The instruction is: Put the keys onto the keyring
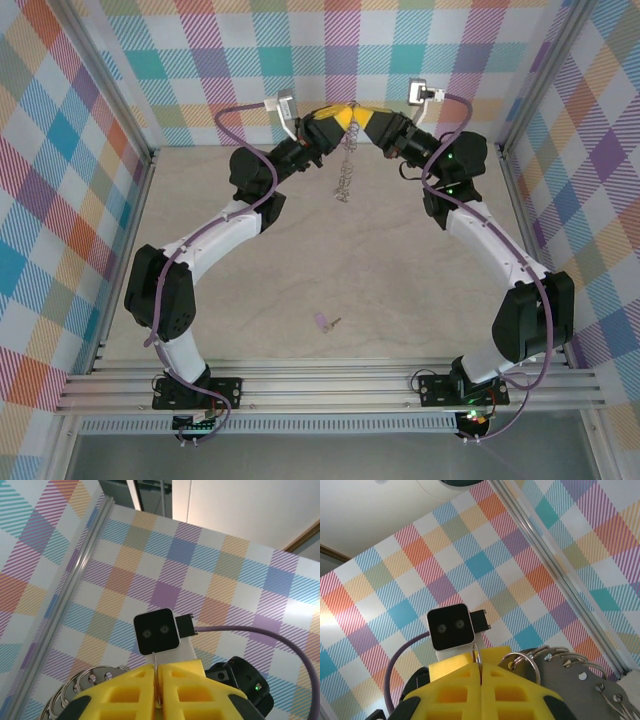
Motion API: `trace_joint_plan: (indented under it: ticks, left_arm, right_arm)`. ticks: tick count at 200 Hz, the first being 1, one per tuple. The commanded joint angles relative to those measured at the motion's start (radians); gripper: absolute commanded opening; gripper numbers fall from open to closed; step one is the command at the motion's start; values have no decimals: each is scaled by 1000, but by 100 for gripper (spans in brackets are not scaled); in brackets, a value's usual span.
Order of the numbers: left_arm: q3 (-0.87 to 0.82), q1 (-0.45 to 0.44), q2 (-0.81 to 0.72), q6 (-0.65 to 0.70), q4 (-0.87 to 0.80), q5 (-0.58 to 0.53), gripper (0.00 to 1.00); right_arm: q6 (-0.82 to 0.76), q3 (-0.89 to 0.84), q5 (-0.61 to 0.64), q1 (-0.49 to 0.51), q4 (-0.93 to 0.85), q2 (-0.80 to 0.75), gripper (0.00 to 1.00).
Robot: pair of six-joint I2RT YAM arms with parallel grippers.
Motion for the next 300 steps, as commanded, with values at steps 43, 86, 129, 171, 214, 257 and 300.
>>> trace_joint_plan:
  ticks: [43, 86, 129, 171, 214, 257, 300]
  left_arm:
    - [22, 4, -45, 48, -128, 69, 23]
    - [52, 33, -45, 50, -218, 149, 17]
    - [94, 68, -45, 62, -326, 264, 15]
    - [167, 100, -45, 156, -523, 406, 20]
    - [234, 120, -49, 297, -748, 510, 20]
    - [286, 138, -46, 413, -928, 580, 19]
    - [340, 149, -31, 505, -1079, 631, 17]
  right_arm:
    - [-121, 50, -116, 22, -134, -25, 0]
    - [-171, 53, -131, 15, -207, -32, 0]
    - [-219, 65, -161, 3, -290, -33, 0]
    - [-256, 74, -196, -15, -346, -33, 0]
    - [-276, 85, -226, -25, -377, -30, 0]
    - [-296, 84, -234, -29, -403, -32, 0]
    - [-305, 75, -231, -36, -415, -36, 0]
